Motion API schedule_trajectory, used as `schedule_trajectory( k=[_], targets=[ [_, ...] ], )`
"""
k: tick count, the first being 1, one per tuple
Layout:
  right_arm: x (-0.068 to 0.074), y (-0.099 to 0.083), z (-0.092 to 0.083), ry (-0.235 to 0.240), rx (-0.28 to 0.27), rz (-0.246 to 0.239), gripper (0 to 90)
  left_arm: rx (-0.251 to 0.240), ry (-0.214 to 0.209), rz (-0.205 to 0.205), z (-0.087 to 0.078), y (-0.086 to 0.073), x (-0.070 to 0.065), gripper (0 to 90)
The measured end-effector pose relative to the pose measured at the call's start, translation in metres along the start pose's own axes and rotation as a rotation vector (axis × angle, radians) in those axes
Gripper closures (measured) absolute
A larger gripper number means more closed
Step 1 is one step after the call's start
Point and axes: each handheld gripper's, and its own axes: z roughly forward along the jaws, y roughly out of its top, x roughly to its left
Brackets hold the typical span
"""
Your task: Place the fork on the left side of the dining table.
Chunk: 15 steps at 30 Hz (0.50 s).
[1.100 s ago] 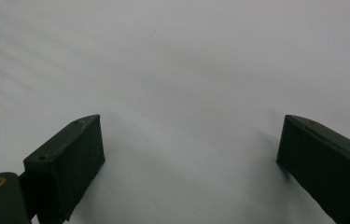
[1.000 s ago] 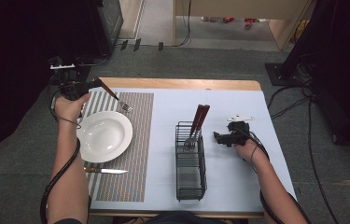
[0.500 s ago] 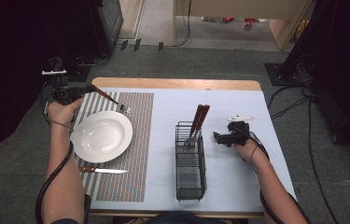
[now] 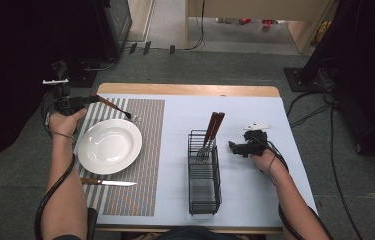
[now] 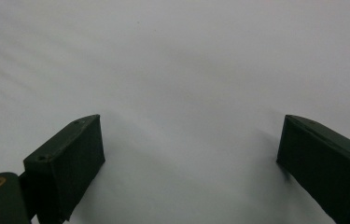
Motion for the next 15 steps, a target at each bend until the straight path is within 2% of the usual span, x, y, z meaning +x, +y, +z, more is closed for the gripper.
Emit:
schedule_trajectory(
  k=[11,12,13,14,15],
  targets=[
    [0.0000,0.0000,0.0000,0.000,0.000,0.000,6.6,0.025,0.029,-0.002,0.0009,-0.0058,0.0084,75.5],
    [0.0000,0.0000,0.0000,0.000,0.000,0.000,6.6,0.030,0.032,-0.001,0.0012,-0.0061,0.0088,79.5],
    [0.0000,0.0000,0.0000,0.000,0.000,0.000,6.6,0.039,0.047,0.007,0.0020,-0.0065,0.0086,79.5],
    [0.0000,0.0000,0.0000,0.000,0.000,0.000,6.6,0.038,0.048,0.016,0.0025,-0.0072,0.0088,83.7],
    [0.0000,0.0000,0.0000,0.000,0.000,0.000,6.6,0.037,0.037,0.010,0.0030,-0.0075,0.0097,83.4]
  ],
)
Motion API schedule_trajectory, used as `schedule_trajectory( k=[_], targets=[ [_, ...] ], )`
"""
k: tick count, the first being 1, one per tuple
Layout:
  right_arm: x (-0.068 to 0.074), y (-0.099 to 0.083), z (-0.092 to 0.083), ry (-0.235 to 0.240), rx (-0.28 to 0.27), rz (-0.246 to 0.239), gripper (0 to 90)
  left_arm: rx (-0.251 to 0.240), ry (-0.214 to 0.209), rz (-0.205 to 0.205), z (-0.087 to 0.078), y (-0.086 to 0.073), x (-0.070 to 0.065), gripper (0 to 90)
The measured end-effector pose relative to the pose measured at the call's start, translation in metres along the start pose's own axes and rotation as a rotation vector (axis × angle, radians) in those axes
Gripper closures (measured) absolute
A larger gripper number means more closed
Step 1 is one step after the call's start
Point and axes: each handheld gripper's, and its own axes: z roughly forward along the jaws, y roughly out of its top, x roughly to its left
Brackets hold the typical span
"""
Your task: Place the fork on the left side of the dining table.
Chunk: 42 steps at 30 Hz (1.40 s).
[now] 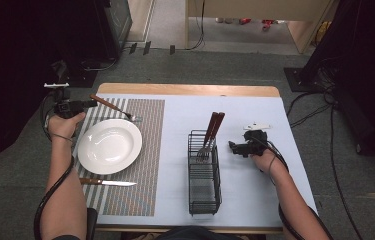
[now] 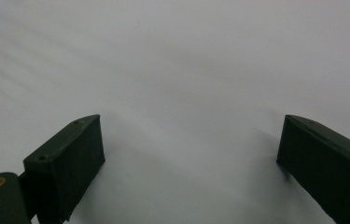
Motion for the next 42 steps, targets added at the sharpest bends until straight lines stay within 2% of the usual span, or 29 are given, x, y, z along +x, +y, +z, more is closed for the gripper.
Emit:
schedule_trajectory(
  k=[5,10,21,23,25,27,33,38,42],
  targets=[
    [0.000,0.000,0.000,0.001,0.000,-0.001,6.6,0.021,0.012,0.000,0.004,-0.002,0.001,81.9],
    [0.000,0.000,0.000,0.000,0.000,0.000,6.6,0.023,0.018,0.000,0.005,-0.003,0.002,81.7],
    [0.000,0.000,0.000,0.000,0.000,0.000,6.6,0.027,0.028,0.040,0.007,-0.003,-0.003,75.0],
    [0.000,0.000,0.000,0.000,0.000,0.000,6.6,0.031,0.022,0.044,0.008,-0.003,-0.006,71.9],
    [0.000,0.000,0.000,0.000,0.000,0.000,6.6,0.038,0.014,0.051,0.009,-0.003,-0.009,63.5],
    [0.000,0.000,0.000,0.000,0.001,0.000,6.6,0.037,0.013,0.068,0.010,-0.003,-0.014,62.2],
    [0.000,0.000,0.000,0.000,0.001,0.000,6.6,0.051,0.005,0.108,0.013,0.001,-0.030,50.4],
    [0.000,0.000,0.000,0.000,0.000,-0.001,6.6,0.041,0.001,0.121,0.012,0.003,-0.040,46.1],
    [0.000,0.000,0.000,0.000,0.001,0.000,6.6,0.054,-0.009,0.127,0.011,0.004,-0.047,43.6]
  ],
)
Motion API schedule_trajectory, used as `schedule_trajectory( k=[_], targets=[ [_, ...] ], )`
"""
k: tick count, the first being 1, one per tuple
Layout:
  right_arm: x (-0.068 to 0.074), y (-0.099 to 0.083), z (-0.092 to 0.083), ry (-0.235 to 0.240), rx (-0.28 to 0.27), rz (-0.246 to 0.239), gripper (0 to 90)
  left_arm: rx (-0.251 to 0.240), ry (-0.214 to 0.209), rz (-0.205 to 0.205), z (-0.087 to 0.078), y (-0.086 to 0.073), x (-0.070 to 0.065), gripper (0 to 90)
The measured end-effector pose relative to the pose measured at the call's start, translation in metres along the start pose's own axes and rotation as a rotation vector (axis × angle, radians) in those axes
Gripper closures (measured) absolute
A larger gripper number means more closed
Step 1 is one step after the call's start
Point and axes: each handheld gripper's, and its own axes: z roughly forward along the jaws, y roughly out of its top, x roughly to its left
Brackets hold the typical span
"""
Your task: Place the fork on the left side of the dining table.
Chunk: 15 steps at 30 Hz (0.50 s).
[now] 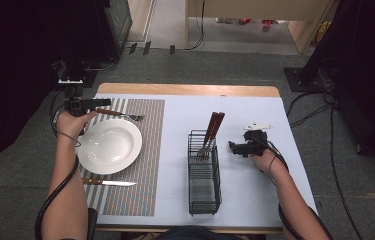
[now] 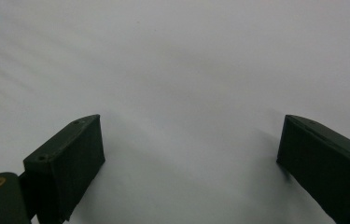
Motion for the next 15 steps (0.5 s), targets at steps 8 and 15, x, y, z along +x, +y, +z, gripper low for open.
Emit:
schedule_trajectory(
  k=[8,15],
  targets=[
    [0.000,0.000,0.000,0.000,0.000,0.001,6.6,-0.004,-0.009,0.047,0.002,0.005,-0.021,40.3],
    [0.000,0.000,0.000,0.000,0.000,0.000,6.6,0.004,-0.006,0.094,0.005,0.008,-0.041,37.4]
  ],
)
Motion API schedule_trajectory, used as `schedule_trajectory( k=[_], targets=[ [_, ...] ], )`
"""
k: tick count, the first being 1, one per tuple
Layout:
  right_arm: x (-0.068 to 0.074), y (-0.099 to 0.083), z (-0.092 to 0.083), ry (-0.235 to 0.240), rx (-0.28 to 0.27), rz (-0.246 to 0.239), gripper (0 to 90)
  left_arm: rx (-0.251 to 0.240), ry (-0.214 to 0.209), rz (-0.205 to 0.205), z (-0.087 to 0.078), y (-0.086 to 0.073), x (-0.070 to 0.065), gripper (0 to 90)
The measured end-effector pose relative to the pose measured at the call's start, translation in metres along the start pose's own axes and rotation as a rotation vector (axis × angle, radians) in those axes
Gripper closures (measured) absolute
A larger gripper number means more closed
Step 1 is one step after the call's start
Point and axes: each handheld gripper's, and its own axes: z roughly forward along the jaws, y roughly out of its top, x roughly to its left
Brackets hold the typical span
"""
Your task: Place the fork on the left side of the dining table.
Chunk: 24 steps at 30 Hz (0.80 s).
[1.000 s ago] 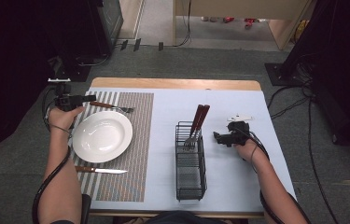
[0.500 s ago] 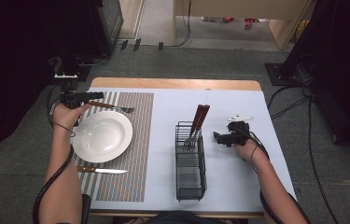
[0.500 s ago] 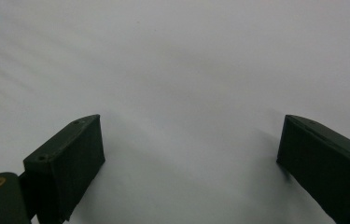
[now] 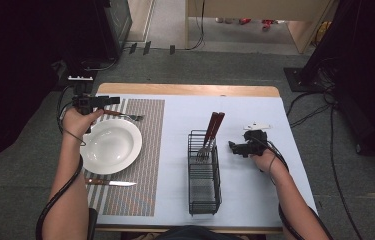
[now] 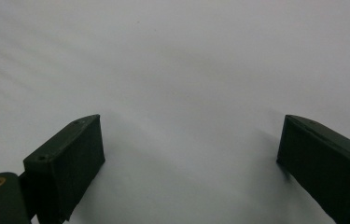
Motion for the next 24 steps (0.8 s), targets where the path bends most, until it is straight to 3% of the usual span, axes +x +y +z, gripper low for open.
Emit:
schedule_trajectory(
  k=[16,24],
  targets=[
    [0.000,0.000,0.000,0.000,0.000,0.000,6.6,-0.001,0.011,0.102,0.013,0.001,-0.034,33.1],
    [0.000,0.000,0.000,0.000,0.000,0.000,6.6,0.011,-0.023,0.153,0.026,0.000,-0.054,31.7]
  ],
)
